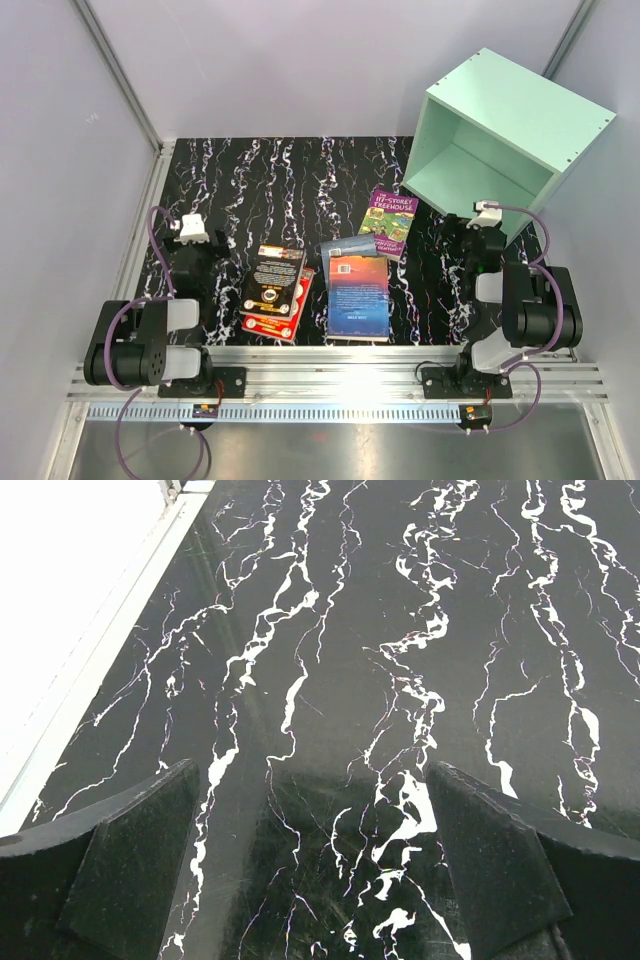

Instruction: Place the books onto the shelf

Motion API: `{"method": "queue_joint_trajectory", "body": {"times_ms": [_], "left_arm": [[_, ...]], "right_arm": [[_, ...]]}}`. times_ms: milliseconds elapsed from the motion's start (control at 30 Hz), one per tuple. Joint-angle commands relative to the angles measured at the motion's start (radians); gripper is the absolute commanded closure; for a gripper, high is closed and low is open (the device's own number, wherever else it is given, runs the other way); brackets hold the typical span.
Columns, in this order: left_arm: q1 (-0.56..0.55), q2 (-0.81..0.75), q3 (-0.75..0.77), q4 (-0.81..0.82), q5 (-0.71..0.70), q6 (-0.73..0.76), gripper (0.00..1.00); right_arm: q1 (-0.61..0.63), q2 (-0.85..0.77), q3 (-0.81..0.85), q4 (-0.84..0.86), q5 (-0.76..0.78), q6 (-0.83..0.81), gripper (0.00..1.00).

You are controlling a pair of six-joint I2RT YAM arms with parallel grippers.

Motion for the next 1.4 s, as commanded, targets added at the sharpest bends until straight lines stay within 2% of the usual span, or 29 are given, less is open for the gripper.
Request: {"method": "queue_joint_trajectory", "body": {"times_ms": [0,100,133,167,200,233,300,400,500,567,600,667,733,767,800,833,867,900,933,967,1033,1067,1100,1200,1233,1300,1367], "left_arm": [[0.006,0.004,0.027,0.056,0.03,-0.013,0.01],[0.006,0.001,0.026,0.052,0.03,-0.012,0.01],[0.006,0.001,0.023,0.064,0.028,-0.013,0.01],[0.006,0.001,0.023,0.058,0.028,-0.013,0.01],[0.006,0.001,0.021,0.062,0.03,-0.012,0.01],[0.006,0.001,0.024,0.059,0.03,-0.012,0.01],[0.006,0.001,0.024,0.061,0.03,-0.012,0.01],[0.006,0.003,0.024,0.058,0.03,-0.012,0.01],[0.006,0.003,0.026,0.058,0.03,-0.012,0.01],[0.006,-0.002,0.023,0.059,0.03,-0.013,0.01],[0.006,-0.009,0.018,0.067,0.005,-0.007,0.01],[-0.014,-0.067,0.047,-0.009,-0.039,-0.013,0.01],[-0.022,-0.217,0.113,-0.323,-0.073,-0.05,0.01],[-0.021,-0.265,0.221,-0.447,-0.088,-0.178,0.01],[-0.022,-0.341,0.268,-0.664,-0.154,-0.27,0.01],[-0.024,-0.368,0.318,-0.774,-0.188,-0.382,0.01],[-0.021,-0.385,0.352,-0.865,-0.216,-0.556,0.01],[-0.018,-0.399,0.401,-0.942,-0.234,-0.618,0.01],[-0.001,-0.402,0.405,-0.98,-0.196,-0.646,0.01],[0.005,-0.397,0.406,-0.967,-0.076,-0.676,0.01],[0.004,-0.362,0.437,-0.981,0.032,-0.732,0.01],[-0.023,-0.271,0.478,-0.998,0.128,-0.739,0.01],[-0.024,-0.27,0.478,-1.025,0.151,-0.745,0.01],[-0.183,-0.201,0.5,-1.033,0.139,-0.742,0.01],[-0.291,-0.196,0.489,-1.03,0.12,-0.742,0.01],[-0.432,-0.175,0.481,-1.021,0.083,-0.768,0.01],[-0.51,-0.157,0.46,-1.007,0.053,-0.812,0.01]], "right_arm": [[0.011,-0.037,0.028,0.062,0.104,0.022,0.0],[0.043,-0.172,0.105,-0.181,0.139,0.017,0.0],[0.055,-0.201,0.138,-0.367,0.154,0.084,0.0],[0.068,-0.232,0.192,-0.439,0.17,0.109,0.0],[0.083,-0.29,0.218,-0.583,0.176,0.129,0.0],[0.091,-0.318,0.253,-0.64,0.171,0.209,0.0],[0.111,-0.384,0.266,-0.705,0.112,0.27,0.0],[0.242,-0.468,0.281,-0.805,0.112,0.321,0.0],[0.351,-0.55,0.333,-0.976,0.067,0.396,0.0],[0.362,-0.62,0.335,-0.992,-0.035,0.456,0.0],[0.362,-0.643,0.314,-0.892,-0.198,0.465,0.0],[0.362,-0.692,0.193,-0.784,-0.279,0.588,0.0],[0.356,-0.743,0.086,-0.757,-0.206,0.835,0.0],[0.355,-0.749,0.056,-0.744,-0.189,0.888,0.0],[0.353,-0.734,0.036,-0.703,-0.215,0.907,0.0],[0.353,-0.725,0.025,-0.694,-0.227,0.91,0.0],[0.355,-0.713,0.028,-0.69,-0.246,0.907,0.0],[0.355,-0.697,0.034,-0.711,-0.244,0.907,0.0],[0.355,-0.691,0.051,-0.771,-0.235,0.887,0.0],[0.355,-0.7,0.057,-0.794,-0.217,0.875,0.01],[0.355,-0.719,0.056,-0.845,-0.2,0.868,0.0],[0.355,-0.723,0.059,-0.886,-0.191,0.864,0.0],[0.355,-0.717,0.059,-0.886,-0.194,0.864,0.0],[0.355,-0.661,0.038,-0.917,-0.215,0.862,0.0],[0.355,-0.642,0.012,-0.906,-0.223,0.873,0.0],[0.356,-0.588,-0.034,-0.856,-0.243,0.897,0.0],[0.362,-0.547,-0.059,-0.825,-0.24,0.907,0.0]]}}
